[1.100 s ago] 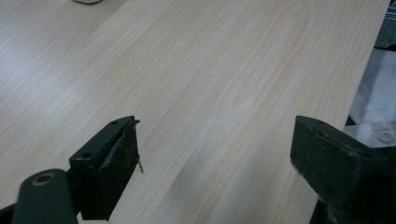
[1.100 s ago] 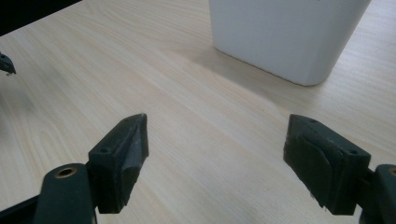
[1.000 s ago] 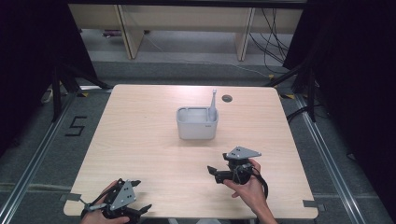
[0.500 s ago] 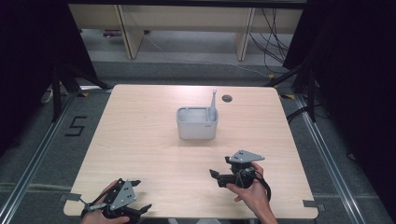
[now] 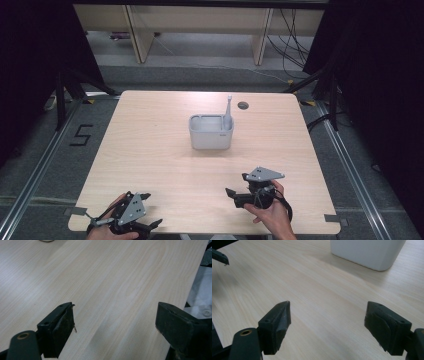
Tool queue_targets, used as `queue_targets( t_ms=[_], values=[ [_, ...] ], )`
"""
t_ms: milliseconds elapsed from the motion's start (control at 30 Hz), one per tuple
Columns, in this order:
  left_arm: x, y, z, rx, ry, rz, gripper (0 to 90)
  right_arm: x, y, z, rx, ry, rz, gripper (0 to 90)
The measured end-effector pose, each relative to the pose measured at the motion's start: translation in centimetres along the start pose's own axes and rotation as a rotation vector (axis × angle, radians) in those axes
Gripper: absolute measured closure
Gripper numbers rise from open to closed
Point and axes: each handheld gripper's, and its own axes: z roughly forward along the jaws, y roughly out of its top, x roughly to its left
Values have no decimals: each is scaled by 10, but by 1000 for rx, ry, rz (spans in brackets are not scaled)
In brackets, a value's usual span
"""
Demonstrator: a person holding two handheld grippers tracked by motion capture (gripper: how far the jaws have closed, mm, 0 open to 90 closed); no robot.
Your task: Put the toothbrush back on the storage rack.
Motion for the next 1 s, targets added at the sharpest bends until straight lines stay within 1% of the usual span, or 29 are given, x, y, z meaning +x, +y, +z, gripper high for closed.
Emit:
queue_targets(
  t_ms=[33,100,133,167,200,233,267,300,367,400,433,467,500,533,567,600,633,667,700,733,767,800,833,867,900,933,967,1000],
  values=[
    [-1,0,0,-9,-3,-14,148,1,-1,0,-2,-5,2,217],
    [-1,0,0,-2,1,-10,148,1,-2,-1,9,-10,-18,214],
    [-1,0,0,-3,1,-11,148,2,-3,-2,10,-12,5,213],
    [-1,0,1,-13,0,-13,148,2,-4,-3,11,-6,-4,213],
    [-1,0,1,-13,1,-15,148,3,-5,-4,13,-7,7,213],
    [-1,0,0,-7,2,-12,148,3,-5,-5,14,-10,-7,211],
    [-1,0,0,-2,1,-9,148,4,-6,-5,17,1,6,210],
    [-1,0,0,-1,1,-10,148,3,-7,-5,7,-14,-13,210],
    [-1,0,1,-12,1,-13,148,5,-8,-7,24,-1,9,208],
    [-1,0,1,-13,1,-13,148,4,-9,-7,18,-1,-13,207],
    [-1,0,0,-3,3,-11,148,4,-10,-7,16,-5,-21,201],
    [-1,0,0,-2,2,-10,148,7,-11,-8,26,-4,5,194],
    [0,0,-1,15,-5,4,148,5,-11,-8,28,-7,-17,189],
    [0,1,-1,8,-1,4,148,7,-13,-8,29,-10,2,190],
    [0,1,-1,12,0,5,148,6,-13,-8,34,-8,-25,189],
    [-1,0,0,2,-3,-11,148,7,-14,-9,42,-11,-5,188],
    [-1,0,0,2,-9,-10,148,7,-15,-9,44,-9,-9,186],
    [0,0,0,16,-4,3,148,7,-15,-9,36,-12,-17,185],
    [1,0,0,13,-6,3,148,7,-16,-9,41,0,-14,184],
    [0,0,1,-1,-1,-1,148,8,-16,-11,50,-9,-7,184],
    [0,0,0,-2,2,2,148,8,-17,-11,44,-12,-20,184],
    [0,0,0,10,-5,1,148,8,-17,-11,42,-11,-26,183],
    [0,0,0,17,-4,4,148,10,-18,-12,51,-11,-3,182],
    [0,0,0,7,-9,-8,148,9,-19,-12,48,-8,-31,181],
    [0,0,1,0,-13,-9,148,10,-19,-12,53,0,-28,181],
    [0,0,1,-2,-11,-11,148,10,-20,-13,59,-11,-25,181],
    [0,0,-1,8,-1,4,148,10,-21,-13,54,-8,-27,181],
    [0,0,-1,11,0,7,148,10,-21,-13,65,4,-15,181]
  ],
)
